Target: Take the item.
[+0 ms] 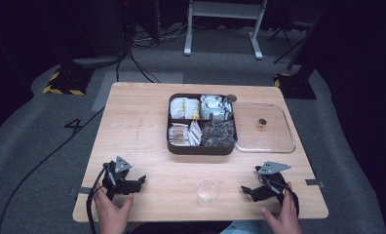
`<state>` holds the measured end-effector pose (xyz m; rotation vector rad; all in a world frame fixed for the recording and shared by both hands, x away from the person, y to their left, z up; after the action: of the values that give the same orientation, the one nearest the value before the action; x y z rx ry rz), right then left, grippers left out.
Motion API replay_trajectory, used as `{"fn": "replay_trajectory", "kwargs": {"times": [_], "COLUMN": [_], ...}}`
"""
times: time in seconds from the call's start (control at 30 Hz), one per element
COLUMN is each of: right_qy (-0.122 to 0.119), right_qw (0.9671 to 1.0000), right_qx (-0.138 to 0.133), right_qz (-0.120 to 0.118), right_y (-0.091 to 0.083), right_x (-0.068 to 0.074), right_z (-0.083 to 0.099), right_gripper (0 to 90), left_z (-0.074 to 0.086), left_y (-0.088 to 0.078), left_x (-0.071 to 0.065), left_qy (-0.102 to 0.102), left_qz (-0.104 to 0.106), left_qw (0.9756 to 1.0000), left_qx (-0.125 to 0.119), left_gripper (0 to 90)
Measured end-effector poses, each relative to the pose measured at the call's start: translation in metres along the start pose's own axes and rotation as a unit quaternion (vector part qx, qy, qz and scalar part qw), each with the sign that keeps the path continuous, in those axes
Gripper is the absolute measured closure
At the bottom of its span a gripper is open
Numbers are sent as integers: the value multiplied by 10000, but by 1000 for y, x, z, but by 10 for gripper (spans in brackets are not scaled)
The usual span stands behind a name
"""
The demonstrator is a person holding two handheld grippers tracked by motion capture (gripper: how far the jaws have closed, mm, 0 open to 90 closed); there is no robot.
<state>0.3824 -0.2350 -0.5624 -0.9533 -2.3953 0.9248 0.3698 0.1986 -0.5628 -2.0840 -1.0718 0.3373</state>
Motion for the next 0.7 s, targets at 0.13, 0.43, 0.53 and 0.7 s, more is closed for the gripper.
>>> {"fn": "replay_trajectory", "kwargs": {"times": [0.13, 0.43, 0.53, 0.7], "right_qy": [-182, -287, -267, -265], "right_qw": [9996, 9992, 9992, 9992], "right_qx": [40, 44, 41, 40], "right_qz": [-207, -291, -280, -280], "right_y": [-4, -5, -6, -6], "right_x": [-1, -3, -3, -3], "right_z": [3, 5, 5, 5], "right_gripper": [4, 4, 4, 4], "left_z": [0, 0, -1, 0], "left_y": [0, 1, 2, 2], "left_x": [0, 1, 1, -1], "left_qy": [-1, -47, 3, -57], "left_qz": [1, -13, 21, -15], "left_qw": [10000, 10000, 10000, 10000], "left_qx": [0, 20, 48, 66], "left_gripper": [130, 113, 83, 78]}}
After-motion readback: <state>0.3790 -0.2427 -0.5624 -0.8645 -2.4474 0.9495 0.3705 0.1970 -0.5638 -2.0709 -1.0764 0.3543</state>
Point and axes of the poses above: each handheld gripper's, and its own axes: y roughly forward along the jaws, z roughly out of its underside, x roughly to its left, the point moved 8 cm from there along y, roughly forward along the jaws, and after that the axes turned 10 degrees about y, right-handed, at the moved point
